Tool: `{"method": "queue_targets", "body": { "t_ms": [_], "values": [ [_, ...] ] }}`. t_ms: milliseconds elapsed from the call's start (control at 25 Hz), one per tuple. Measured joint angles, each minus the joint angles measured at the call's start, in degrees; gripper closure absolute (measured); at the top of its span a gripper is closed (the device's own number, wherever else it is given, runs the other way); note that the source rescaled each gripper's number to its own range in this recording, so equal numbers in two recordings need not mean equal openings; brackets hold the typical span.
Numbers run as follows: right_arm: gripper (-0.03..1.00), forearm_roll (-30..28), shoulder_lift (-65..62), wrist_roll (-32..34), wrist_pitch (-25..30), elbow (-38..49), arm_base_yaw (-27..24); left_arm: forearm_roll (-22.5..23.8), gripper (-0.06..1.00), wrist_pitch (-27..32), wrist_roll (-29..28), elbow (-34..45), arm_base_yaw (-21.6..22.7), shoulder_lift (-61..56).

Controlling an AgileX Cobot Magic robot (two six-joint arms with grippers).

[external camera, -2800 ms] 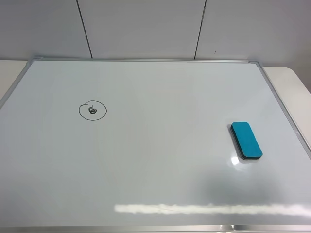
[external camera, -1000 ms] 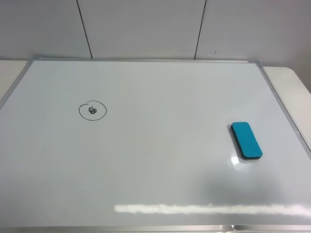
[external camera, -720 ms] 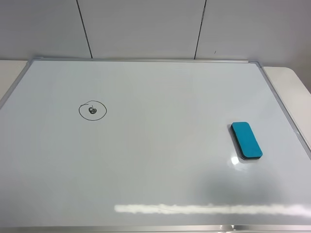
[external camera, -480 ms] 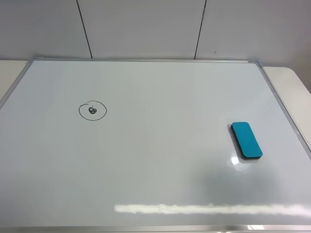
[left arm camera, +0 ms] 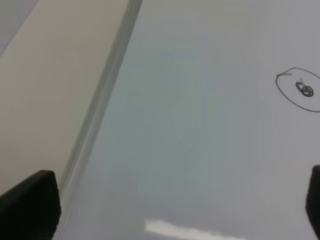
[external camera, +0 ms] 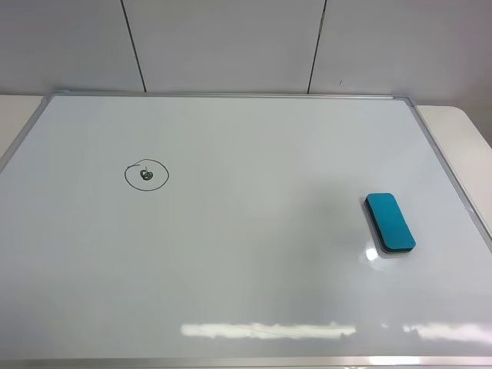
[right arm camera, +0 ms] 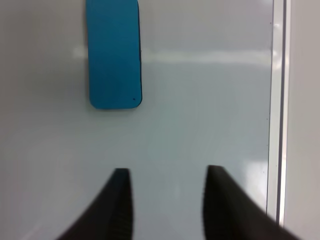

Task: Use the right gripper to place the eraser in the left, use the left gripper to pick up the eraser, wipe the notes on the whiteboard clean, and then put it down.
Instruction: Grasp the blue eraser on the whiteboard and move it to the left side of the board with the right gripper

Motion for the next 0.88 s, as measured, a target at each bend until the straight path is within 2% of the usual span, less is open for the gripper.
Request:
{"method": "queue_targets", "body": {
  "t_ms": [80, 200, 480, 880],
  "values": [
    [0.88, 0.00, 4.30, 0.00, -4.04, -0.39, 0.00, 0.00, -0.06, 0.00, 0.00, 0.00, 0.00, 0.00],
    [0.94, 0.00, 10.87, 0.00, -10.24, -0.63, 0.00, 0.00, -0.06, 0.00, 0.00, 0.00, 0.00, 0.00],
    [0.96, 1.04, 26.13, -0.06, -17.59, -0.65, 0.22, 0.00, -0.06, 0.00, 0.00, 0.00, 0.00, 0.00],
    [0.97, 1.04, 38.90, -0.55, -26.65, -0.70, 7.66, 0.00, -0.06, 0.00, 0.00, 0.00, 0.00, 0.00]
  ]
}}
